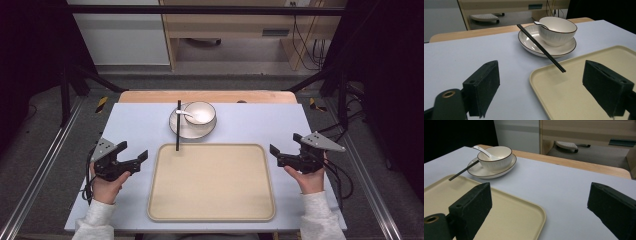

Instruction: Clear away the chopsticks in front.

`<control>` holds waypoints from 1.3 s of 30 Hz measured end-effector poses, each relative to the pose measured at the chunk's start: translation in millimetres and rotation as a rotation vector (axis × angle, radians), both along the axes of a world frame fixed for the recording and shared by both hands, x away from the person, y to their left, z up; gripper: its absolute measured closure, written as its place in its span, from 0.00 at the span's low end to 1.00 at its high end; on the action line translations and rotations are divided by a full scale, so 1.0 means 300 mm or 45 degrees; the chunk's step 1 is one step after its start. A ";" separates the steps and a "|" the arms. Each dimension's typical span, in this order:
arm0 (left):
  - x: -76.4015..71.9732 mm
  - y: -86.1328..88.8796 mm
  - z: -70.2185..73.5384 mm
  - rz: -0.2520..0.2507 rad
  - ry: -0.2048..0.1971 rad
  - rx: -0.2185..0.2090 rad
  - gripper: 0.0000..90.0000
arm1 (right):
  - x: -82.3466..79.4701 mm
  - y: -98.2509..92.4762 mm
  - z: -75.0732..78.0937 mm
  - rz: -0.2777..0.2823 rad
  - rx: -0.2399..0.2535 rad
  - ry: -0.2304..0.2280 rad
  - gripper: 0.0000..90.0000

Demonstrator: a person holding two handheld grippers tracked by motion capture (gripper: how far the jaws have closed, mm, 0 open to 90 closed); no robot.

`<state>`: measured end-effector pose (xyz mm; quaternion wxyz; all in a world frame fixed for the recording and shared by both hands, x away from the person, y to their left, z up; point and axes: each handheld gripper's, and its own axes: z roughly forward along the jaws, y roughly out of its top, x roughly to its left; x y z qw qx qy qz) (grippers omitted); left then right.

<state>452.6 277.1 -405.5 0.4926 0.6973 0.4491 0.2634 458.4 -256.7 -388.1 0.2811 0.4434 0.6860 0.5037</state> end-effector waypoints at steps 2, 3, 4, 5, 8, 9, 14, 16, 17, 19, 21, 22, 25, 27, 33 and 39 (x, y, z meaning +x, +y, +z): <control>0.000 -0.002 0.003 -0.001 -0.005 0.001 0.15 | 0.000 0.001 -0.001 0.001 -0.002 0.003 0.07; 0.000 -0.005 0.007 -0.005 -0.009 0.002 0.15 | -0.001 0.001 -0.001 0.003 -0.008 0.004 0.07; 0.000 -0.007 0.011 -0.008 -0.012 0.002 0.16 | 0.001 0.003 -0.002 0.004 -0.011 0.004 0.07; 0.000 -0.009 0.016 -0.010 -0.018 0.006 0.16 | 0.001 0.003 -0.002 0.003 -0.009 0.005 0.07; 0.003 -0.019 0.030 -0.015 -0.030 0.006 0.16 | 0.000 0.004 -0.001 0.002 -0.005 0.005 0.07; 0.005 -0.022 0.033 -0.017 -0.031 0.007 0.16 | 0.000 0.004 -0.001 0.002 -0.005 0.005 0.07; 0.027 -0.042 0.053 -0.023 -0.034 0.015 0.16 | -0.002 0.000 0.002 -0.008 -0.008 -0.001 0.06; 0.034 -0.051 0.059 -0.026 -0.034 0.008 0.16 | -0.003 -0.001 0.004 -0.008 -0.005 -0.003 0.06; 0.038 -0.056 0.062 -0.030 -0.033 0.011 0.16 | -0.004 -0.002 0.005 -0.006 -0.004 -0.003 0.06; 0.045 -0.065 0.066 -0.038 -0.034 0.024 0.16 | -0.006 -0.004 0.010 -0.011 -0.007 -0.011 0.06; 0.055 -0.071 0.071 -0.042 -0.037 0.030 0.16 | -0.007 -0.003 0.012 -0.015 -0.004 -0.011 0.06; 0.062 -0.073 0.075 -0.041 -0.037 0.024 0.16 | -0.007 -0.003 0.012 -0.015 -0.004 -0.011 0.06; 0.084 -0.085 0.091 -0.044 -0.043 0.016 0.16 | -0.008 0.000 0.013 -0.010 -0.014 -0.013 0.06; 0.098 -0.097 0.103 -0.046 -0.049 0.031 0.16 | -0.007 0.007 0.011 -0.008 -0.018 -0.012 0.06; 0.139 -0.130 0.119 -0.039 -0.056 0.023 0.16 | -0.003 0.015 0.005 0.001 -0.026 0.001 0.06; 0.188 -0.158 0.123 -0.038 -0.040 0.043 0.16 | 0.000 0.020 0.001 0.003 -0.031 0.009 0.06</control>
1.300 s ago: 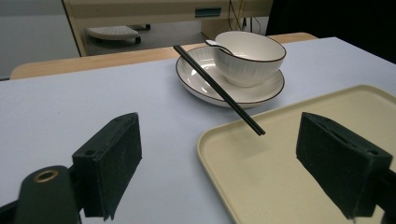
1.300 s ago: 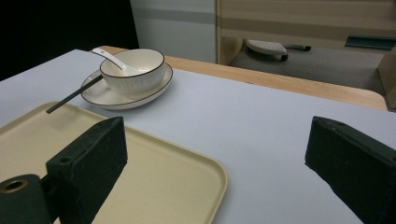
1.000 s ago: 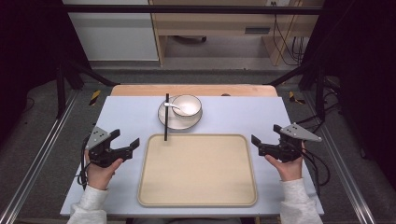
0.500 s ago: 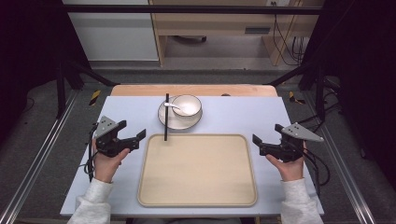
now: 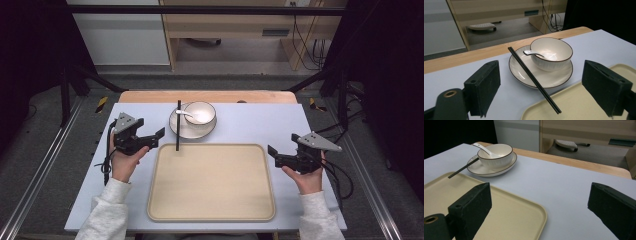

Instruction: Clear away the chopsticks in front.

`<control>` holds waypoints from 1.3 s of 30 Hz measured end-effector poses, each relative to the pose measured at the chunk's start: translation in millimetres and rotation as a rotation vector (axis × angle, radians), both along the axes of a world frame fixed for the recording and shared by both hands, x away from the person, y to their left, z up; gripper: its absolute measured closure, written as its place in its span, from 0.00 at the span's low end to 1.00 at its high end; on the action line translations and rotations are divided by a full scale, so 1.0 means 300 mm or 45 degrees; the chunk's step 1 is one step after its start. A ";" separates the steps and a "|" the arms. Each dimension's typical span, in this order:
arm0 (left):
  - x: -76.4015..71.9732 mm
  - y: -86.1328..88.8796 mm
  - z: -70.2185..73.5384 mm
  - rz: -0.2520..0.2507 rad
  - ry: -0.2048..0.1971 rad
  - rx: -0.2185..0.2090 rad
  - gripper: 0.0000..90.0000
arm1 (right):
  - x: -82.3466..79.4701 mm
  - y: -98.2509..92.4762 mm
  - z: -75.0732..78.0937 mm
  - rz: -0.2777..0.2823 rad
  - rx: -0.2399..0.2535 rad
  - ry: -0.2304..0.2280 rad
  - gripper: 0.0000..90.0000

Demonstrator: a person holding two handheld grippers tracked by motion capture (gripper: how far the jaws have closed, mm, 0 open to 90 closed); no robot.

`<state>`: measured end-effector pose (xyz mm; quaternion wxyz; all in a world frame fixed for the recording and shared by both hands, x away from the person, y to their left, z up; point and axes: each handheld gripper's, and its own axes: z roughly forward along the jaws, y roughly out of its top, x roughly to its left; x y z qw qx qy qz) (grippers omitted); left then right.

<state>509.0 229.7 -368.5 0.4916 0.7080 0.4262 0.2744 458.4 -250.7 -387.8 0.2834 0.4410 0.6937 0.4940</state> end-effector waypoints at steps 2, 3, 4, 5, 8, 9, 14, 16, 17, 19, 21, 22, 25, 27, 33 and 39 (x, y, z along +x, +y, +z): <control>0.018 -0.010 0.000 0.000 0.006 0.001 0.17 | 0.001 0.000 -0.001 -0.003 -0.004 0.000 0.06; 0.027 -0.015 -0.002 0.001 0.008 0.010 0.17 | 0.001 0.000 -0.001 -0.003 -0.004 0.000 0.06; 0.037 -0.019 -0.003 0.004 0.013 0.023 0.17 | 0.001 0.000 0.000 -0.006 -0.003 0.001 0.06; 0.047 -0.023 -0.005 0.010 0.018 0.030 0.17 | 0.001 -0.001 0.000 -0.006 -0.001 0.002 0.06; 0.075 -0.033 -0.008 0.019 0.032 0.043 0.17 | 0.001 -0.003 0.001 -0.012 0.001 -0.001 0.06; 0.084 -0.038 -0.010 0.022 0.038 0.048 0.17 | 0.001 -0.003 0.001 -0.011 -0.002 0.000 0.06; 0.130 -0.057 -0.030 0.025 0.067 0.069 0.18 | 0.003 -0.003 0.001 -0.010 -0.004 0.004 0.06; 0.147 -0.066 -0.037 0.025 0.081 0.093 0.18 | 0.004 -0.002 0.000 -0.013 -0.004 0.003 0.06; 0.156 -0.072 -0.040 0.025 0.084 0.100 0.18 | 0.004 -0.002 0.000 -0.011 -0.005 0.002 0.06; 0.174 -0.084 -0.045 0.021 0.095 0.108 0.19 | 0.005 -0.003 0.001 -0.011 -0.005 0.003 0.06; 0.189 -0.092 -0.048 0.015 0.105 0.117 0.19 | 0.005 -0.004 0.001 -0.015 -0.001 0.003 0.06; 0.197 -0.097 -0.049 0.016 0.109 0.116 0.19 | 0.005 -0.005 0.002 -0.013 0.000 0.004 0.06; 0.218 -0.110 -0.049 0.010 0.120 0.140 0.19 | 0.005 -0.007 0.003 -0.011 0.001 0.002 0.06; 0.229 -0.116 -0.046 0.010 0.119 0.146 0.19 | 0.006 -0.008 0.003 -0.012 -0.001 0.002 0.06; 0.264 -0.123 -0.077 0.022 0.154 0.157 0.21 | 0.007 -0.006 0.002 -0.015 0.000 0.005 0.06; 0.295 -0.137 -0.128 0.028 0.201 0.194 0.24 | 0.007 -0.006 0.001 -0.013 -0.001 0.008 0.06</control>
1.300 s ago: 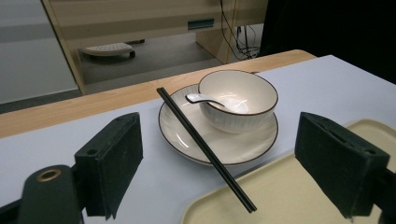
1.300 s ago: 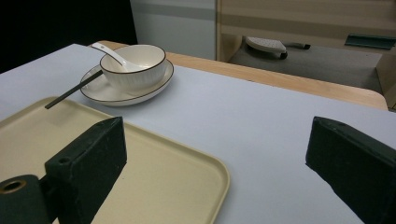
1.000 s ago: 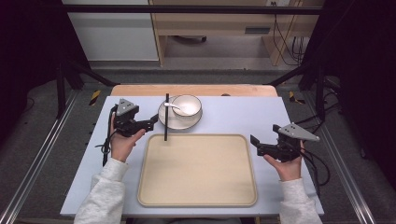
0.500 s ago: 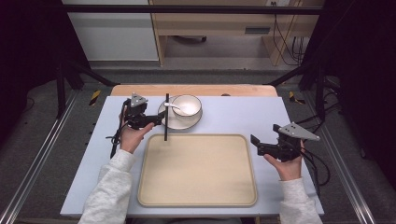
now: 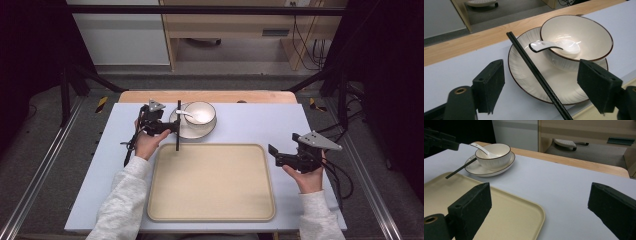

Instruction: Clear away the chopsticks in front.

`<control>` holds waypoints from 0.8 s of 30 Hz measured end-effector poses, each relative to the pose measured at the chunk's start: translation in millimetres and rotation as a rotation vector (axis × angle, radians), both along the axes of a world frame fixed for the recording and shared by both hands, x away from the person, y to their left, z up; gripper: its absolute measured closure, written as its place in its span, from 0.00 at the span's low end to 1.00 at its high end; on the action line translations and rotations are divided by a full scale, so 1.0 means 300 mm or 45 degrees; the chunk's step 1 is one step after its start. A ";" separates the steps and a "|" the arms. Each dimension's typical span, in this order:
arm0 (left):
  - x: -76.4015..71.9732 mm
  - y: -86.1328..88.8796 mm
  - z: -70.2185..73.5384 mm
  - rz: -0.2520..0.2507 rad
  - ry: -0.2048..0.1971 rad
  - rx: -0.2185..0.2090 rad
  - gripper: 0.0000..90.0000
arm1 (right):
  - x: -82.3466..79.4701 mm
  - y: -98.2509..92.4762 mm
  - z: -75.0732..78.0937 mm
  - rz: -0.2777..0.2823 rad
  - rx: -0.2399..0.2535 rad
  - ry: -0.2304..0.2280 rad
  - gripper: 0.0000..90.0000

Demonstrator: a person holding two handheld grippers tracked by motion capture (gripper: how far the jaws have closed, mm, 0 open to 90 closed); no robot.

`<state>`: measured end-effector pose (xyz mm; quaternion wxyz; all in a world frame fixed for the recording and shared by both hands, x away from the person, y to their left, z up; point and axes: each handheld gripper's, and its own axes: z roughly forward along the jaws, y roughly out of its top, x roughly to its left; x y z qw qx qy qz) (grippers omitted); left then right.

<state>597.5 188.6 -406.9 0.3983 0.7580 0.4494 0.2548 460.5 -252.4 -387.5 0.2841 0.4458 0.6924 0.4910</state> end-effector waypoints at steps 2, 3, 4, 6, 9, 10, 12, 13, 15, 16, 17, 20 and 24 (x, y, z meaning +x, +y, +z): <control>0.008 -0.003 -0.017 0.005 0.015 0.010 0.29 | 0.000 0.000 -0.001 -0.001 0.001 0.002 0.06; 0.013 -0.003 -0.025 0.008 0.022 0.017 0.29 | 0.000 0.000 -0.001 -0.001 0.001 0.002 0.06; 0.018 -0.004 -0.035 0.009 0.034 0.007 0.34 | 0.001 0.000 -0.001 0.000 0.001 0.002 0.06; 0.027 -0.006 -0.051 0.009 0.052 0.033 0.36 | 0.001 0.000 -0.001 0.001 -0.002 0.003 0.06; 0.038 -0.011 -0.070 0.012 0.063 0.058 0.39 | 0.001 0.000 -0.001 0.001 -0.003 0.004 0.06; 0.041 -0.012 -0.075 0.015 0.066 0.067 0.43 | 0.001 -0.001 -0.001 0.002 -0.005 0.004 0.06; 0.048 -0.013 -0.086 0.012 0.080 0.061 0.46 | 0.001 0.001 -0.002 0.002 0.001 0.008 0.06; 0.052 -0.014 -0.091 0.013 0.082 0.060 0.48 | 0.002 0.001 -0.003 0.002 -0.005 0.007 0.06; 0.059 -0.013 -0.100 0.016 0.091 0.053 0.51 | 0.003 0.002 -0.004 -0.001 -0.005 0.008 0.06; 0.062 -0.013 -0.105 0.016 0.096 0.063 0.55 | 0.003 0.003 -0.005 0.001 -0.006 0.010 0.06; 0.064 -0.014 -0.110 0.015 0.102 0.068 0.55 | 0.003 0.003 -0.005 0.001 -0.006 0.010 0.06; 0.069 -0.019 -0.122 0.008 0.117 0.075 0.60 | 0.004 0.004 -0.005 0.003 -0.007 0.013 0.06; 0.073 -0.030 -0.133 0.007 0.122 0.085 0.66 | 0.004 0.004 -0.006 0.004 -0.008 0.013 0.06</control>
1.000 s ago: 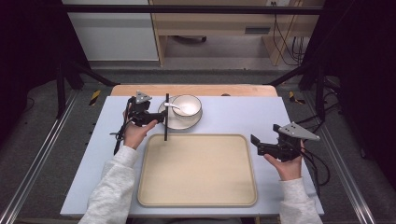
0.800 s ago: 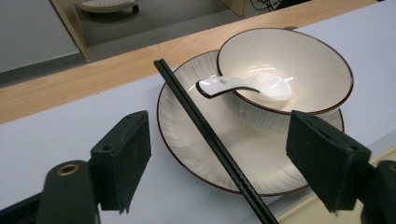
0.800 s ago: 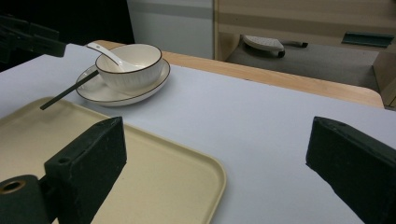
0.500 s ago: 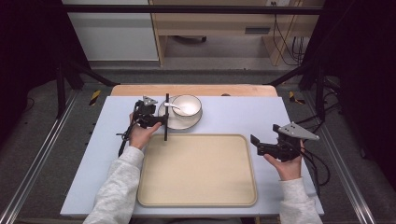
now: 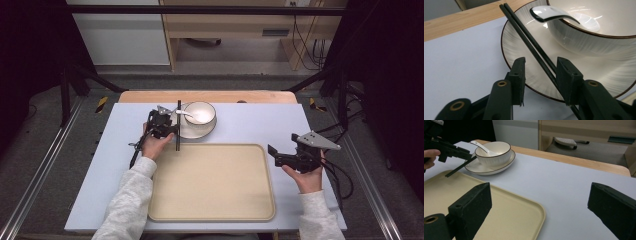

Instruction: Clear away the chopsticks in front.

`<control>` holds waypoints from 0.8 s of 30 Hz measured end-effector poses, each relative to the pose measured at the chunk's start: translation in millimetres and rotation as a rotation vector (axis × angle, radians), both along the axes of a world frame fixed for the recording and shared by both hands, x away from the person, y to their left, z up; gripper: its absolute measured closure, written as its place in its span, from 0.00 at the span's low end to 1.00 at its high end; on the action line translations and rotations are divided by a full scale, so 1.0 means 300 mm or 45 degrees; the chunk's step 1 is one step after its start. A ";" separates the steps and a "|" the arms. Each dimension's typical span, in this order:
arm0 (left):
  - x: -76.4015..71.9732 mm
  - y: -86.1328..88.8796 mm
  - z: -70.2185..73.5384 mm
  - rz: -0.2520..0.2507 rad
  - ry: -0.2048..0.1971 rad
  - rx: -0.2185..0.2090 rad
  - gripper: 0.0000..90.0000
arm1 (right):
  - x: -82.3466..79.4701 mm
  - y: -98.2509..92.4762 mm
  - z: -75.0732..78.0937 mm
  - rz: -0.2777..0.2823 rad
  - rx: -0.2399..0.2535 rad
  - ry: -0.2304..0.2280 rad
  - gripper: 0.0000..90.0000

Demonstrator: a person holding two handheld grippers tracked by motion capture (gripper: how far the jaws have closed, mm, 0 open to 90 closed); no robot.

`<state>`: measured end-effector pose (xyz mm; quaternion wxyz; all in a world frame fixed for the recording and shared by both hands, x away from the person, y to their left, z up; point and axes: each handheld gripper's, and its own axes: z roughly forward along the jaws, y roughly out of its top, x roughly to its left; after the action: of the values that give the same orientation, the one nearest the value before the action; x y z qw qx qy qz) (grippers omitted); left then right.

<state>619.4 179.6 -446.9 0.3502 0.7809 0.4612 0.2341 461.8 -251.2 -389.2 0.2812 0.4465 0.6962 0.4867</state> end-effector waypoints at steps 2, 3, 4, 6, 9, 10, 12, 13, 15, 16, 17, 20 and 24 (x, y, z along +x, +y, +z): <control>0.001 -0.003 -0.004 0.004 0.004 0.004 0.69 | 0.000 0.000 0.000 0.001 0.001 -0.001 0.06; 0.002 -0.004 -0.005 0.008 0.006 0.004 0.72 | 0.000 -0.001 0.001 0.000 0.000 0.000 0.06; 0.003 -0.004 -0.006 0.009 0.009 0.002 0.73 | -0.001 -0.001 0.001 0.000 0.000 0.000 0.06; 0.006 -0.003 -0.010 0.016 0.015 -0.001 0.76 | -0.001 -0.001 0.001 0.001 0.001 -0.001 0.06; 0.009 -0.003 -0.014 0.026 0.021 -0.006 0.79 | 0.000 -0.001 0.000 0.001 0.000 -0.001 0.06; 0.010 -0.003 -0.015 0.031 0.020 -0.004 0.81 | 0.000 0.000 0.000 0.000 -0.001 0.000 0.06; 0.011 -0.002 -0.016 0.032 0.023 -0.008 0.84 | 0.000 0.001 0.000 0.000 0.003 -0.001 0.06; 0.011 -0.002 -0.016 0.034 0.025 -0.008 0.84 | 0.000 0.000 0.000 -0.001 -0.003 -0.002 0.06; 0.012 -0.001 -0.017 0.041 0.026 -0.010 0.85 | 0.000 0.001 0.000 0.000 0.003 0.000 0.06; 0.013 -0.002 -0.018 0.043 0.024 -0.007 0.87 | 0.000 0.001 -0.001 -0.001 -0.002 0.000 0.06; 0.013 -0.002 -0.018 0.044 0.024 -0.006 0.87 | 0.000 0.001 -0.001 -0.002 -0.001 0.001 0.06; 0.013 -0.001 -0.019 0.046 0.023 -0.007 0.87 | 0.001 0.001 -0.002 0.002 -0.005 0.001 0.06; 0.012 -0.001 -0.019 0.046 0.021 -0.008 0.90 | 0.001 0.001 -0.002 0.001 -0.004 0.002 0.06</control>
<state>623.2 179.3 -452.5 0.3444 0.7733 0.4788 0.2326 462.1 -250.8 -389.7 0.2811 0.4460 0.6975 0.4854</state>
